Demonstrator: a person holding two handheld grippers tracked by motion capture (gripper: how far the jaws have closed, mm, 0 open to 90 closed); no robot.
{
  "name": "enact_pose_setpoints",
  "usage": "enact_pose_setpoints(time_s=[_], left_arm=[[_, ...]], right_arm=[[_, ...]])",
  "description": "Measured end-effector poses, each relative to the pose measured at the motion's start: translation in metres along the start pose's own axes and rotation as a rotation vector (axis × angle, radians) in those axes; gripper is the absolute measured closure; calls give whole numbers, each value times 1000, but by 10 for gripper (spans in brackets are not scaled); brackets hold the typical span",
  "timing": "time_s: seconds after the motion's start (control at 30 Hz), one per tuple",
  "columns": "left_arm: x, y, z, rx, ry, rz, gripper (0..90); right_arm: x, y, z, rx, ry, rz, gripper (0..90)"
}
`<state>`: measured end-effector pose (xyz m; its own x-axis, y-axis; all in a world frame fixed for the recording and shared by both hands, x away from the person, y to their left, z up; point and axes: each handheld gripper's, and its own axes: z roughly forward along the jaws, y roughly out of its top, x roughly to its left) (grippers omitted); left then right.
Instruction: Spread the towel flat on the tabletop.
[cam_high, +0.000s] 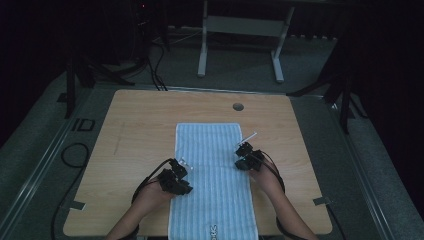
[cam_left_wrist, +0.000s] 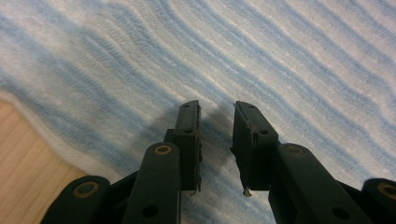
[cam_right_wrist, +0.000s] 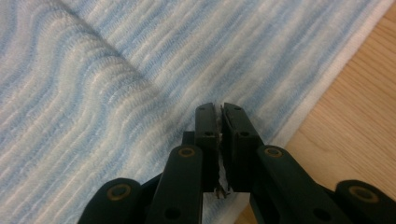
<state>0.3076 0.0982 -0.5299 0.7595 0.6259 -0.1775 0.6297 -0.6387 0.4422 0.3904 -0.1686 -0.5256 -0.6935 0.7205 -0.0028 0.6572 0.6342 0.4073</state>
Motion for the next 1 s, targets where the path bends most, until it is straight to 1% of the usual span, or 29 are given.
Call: enact_pose_setpoints(time_s=[0.17,0.3,0.37,0.4,0.43,0.5,0.63,0.8,0.87,0.9,1.0], left_arm=[[-6,11,6,15,-3,29,710],[-10,24,13,22,-10,46,708],[-11,33,17,22,-16,46,708],[-10,36,19,23,-15,46,708],[-10,39,20,22,-14,46,708],[-9,45,23,19,-24,39,708],[-9,55,29,10,-28,32,708],[-4,64,33,-2,-34,22,708],[-2,68,34,-3,-30,18,709],[0,70,35,-1,-25,22,709],[3,73,36,-4,-23,12,709]], right_arm=[[-11,-3,-2,9,-12,16,848],[-23,-8,-5,12,-15,42,847],[-30,-11,-6,14,-25,46,847],[-37,-12,-7,18,-23,62,846],[-40,-13,-7,21,-25,71,846],[-47,-15,-8,24,-32,86,845],[-64,-17,-9,24,-43,114,844],[-74,-13,-8,33,-60,134,844],[-77,-11,-8,34,-64,145,844],[-78,-11,-7,34,-69,152,844],[-80,-12,-8,34,-78,164,841]])
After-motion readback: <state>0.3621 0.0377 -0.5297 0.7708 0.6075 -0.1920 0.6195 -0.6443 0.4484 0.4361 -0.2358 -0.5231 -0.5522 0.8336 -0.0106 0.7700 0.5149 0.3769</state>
